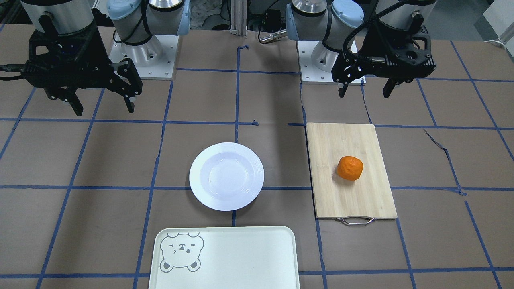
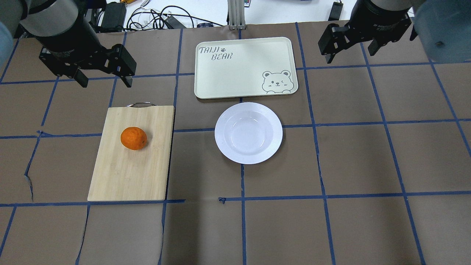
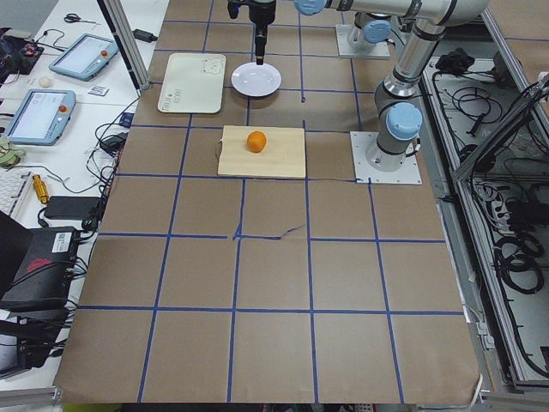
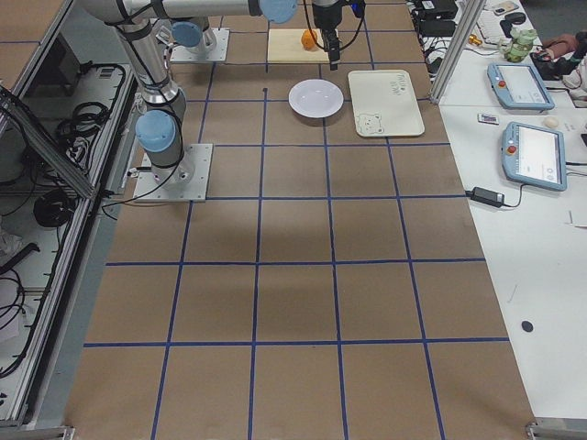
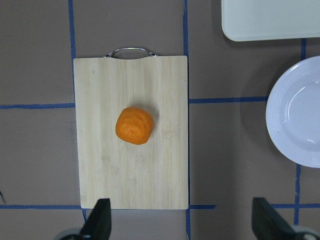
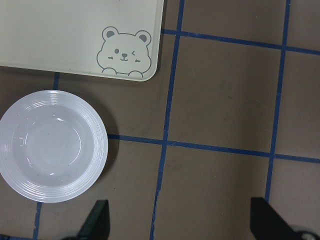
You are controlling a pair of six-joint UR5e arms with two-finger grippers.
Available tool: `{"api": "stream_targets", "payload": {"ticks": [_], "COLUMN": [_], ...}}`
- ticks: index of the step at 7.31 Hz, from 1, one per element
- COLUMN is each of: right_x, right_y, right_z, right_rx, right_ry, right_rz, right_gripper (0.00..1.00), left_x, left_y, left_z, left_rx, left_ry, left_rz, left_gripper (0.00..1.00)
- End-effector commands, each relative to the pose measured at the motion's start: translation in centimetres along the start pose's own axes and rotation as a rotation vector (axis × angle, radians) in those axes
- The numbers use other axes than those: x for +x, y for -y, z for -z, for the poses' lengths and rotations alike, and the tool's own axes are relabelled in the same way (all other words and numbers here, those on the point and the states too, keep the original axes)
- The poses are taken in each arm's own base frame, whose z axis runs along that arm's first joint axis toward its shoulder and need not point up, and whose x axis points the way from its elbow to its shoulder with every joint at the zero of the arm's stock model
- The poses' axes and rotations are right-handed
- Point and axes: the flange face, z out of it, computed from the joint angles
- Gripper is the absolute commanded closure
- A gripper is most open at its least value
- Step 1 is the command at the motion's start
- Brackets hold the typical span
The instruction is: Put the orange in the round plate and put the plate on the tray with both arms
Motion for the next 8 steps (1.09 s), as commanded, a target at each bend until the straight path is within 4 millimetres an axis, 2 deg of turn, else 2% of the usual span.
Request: {"api": "stream_targets", "payload": {"ticks": [1, 3, 8], "right_x": [0.20, -0.40, -0.17], "right_y": [-0.19, -0.41, -0.45], "right_z": [0.32, 0.15, 0.44], "right_rx": [0.004, -0.017, -0.014], "right_ry": [0.001, 0.046, 0.037], "right_rz": [-0.018, -0.036, -0.041], "right_gripper": [0.00, 0.00, 0.00], "left_x": [0.04, 0.12, 0.17], "left_y": [-0.17, -0.23, -0.24], "left_z": [0.16, 0.32, 0.25], "left_rx": [0.003, 0.007, 0.005], "left_ry": [0.000, -0.001, -0.006], "left_rz": [-0.003, -0.005, -0.010], "left_gripper": [0.00, 0.00, 0.00]}}
